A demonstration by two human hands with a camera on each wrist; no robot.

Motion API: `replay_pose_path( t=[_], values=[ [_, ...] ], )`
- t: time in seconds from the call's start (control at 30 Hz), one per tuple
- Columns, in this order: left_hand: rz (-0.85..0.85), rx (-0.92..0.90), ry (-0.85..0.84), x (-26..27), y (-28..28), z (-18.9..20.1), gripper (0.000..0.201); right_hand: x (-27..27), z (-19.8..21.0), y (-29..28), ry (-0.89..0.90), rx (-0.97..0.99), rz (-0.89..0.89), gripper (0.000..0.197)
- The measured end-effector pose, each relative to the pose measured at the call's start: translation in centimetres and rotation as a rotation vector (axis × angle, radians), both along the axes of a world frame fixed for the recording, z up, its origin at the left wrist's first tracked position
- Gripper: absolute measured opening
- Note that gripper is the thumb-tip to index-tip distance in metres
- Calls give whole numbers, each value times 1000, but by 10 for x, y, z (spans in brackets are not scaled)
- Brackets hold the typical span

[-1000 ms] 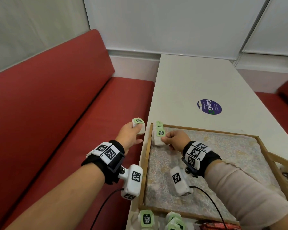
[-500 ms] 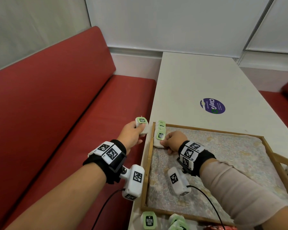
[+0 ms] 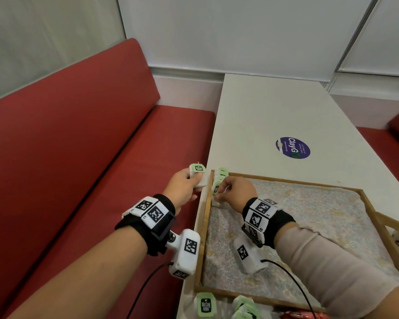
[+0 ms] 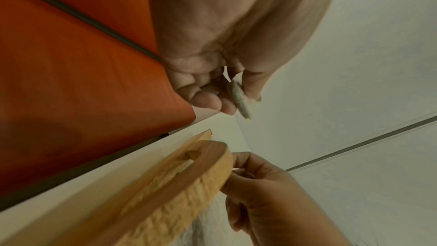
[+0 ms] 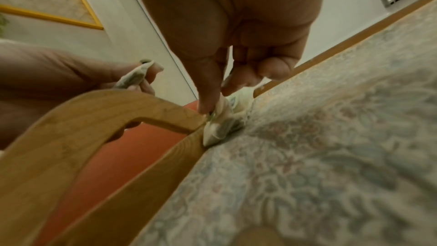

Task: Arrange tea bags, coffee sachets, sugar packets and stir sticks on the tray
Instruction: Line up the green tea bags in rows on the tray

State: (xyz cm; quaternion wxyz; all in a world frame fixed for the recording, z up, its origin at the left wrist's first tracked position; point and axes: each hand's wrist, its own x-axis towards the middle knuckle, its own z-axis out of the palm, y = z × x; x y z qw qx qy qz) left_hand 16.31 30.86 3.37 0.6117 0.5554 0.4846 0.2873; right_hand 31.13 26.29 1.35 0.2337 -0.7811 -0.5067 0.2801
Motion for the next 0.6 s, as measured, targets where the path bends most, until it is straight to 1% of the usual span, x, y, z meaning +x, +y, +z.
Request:
replay_pose_path(
  t=[0.13, 0.27, 0.37, 0.47, 0.53, 0.6],
  values=[
    [-5, 3, -6, 1, 0, 1, 11, 0, -2, -1, -53, 99, -43, 28],
    [-8, 2, -4, 2, -1, 1, 13, 3, -5, -1, -33, 123, -52, 26],
    [-10, 7, -4, 2, -3, 0, 14, 5, -5, -3, 3, 74, -20, 23],
    [-19, 12, 1, 3, -4, 0, 11, 7, -9, -5, 4, -29, 50, 14],
    [-28, 19, 6, 3, -4, -1, 9, 7, -13, -6, -7, -72, 71, 19],
    [-32, 33, 2, 3, -4, -1, 5, 6, -10, -6, 6, -48, 67, 17]
  ],
)
